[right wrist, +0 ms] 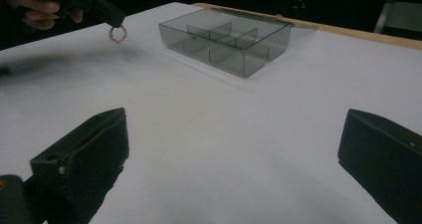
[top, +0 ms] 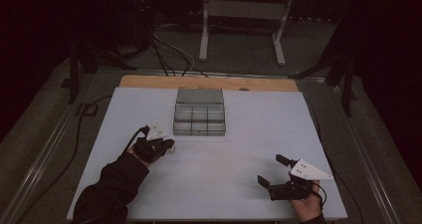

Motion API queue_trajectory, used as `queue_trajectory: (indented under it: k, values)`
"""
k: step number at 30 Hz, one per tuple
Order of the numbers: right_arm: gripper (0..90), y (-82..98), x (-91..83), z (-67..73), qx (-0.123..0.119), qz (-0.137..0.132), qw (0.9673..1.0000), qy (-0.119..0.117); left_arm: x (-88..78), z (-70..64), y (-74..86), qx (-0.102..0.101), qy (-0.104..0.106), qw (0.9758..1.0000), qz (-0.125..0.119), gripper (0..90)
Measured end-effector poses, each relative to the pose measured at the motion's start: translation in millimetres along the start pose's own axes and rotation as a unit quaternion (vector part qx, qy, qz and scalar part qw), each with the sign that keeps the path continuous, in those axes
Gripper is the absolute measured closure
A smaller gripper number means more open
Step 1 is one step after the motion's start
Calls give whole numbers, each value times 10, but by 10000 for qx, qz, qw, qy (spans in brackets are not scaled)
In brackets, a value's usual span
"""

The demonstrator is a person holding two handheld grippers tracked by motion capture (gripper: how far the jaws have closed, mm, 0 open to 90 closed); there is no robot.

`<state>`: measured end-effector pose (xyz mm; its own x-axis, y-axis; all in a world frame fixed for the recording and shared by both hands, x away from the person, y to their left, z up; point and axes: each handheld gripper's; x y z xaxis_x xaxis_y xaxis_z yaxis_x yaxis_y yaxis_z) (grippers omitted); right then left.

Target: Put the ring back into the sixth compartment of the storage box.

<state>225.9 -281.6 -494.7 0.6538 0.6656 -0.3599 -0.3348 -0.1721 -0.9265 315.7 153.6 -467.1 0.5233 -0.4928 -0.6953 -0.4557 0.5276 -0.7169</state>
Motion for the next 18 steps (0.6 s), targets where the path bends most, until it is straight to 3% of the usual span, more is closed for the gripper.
queue_trajectory:
  k: [18]
  values:
    - [0,1,-6,-2,-7,-10,10000,-4,125,-67,-231,216,91,9997,-9,899]
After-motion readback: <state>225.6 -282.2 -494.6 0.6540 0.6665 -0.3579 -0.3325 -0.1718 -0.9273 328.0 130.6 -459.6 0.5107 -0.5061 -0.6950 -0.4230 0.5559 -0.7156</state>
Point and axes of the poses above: each handheld gripper's, and its own axes: x roughly forward along the jaws, y roughly out of its underside, z roughly to its left, and after that the axes turned 2 degrees about x, right-handed
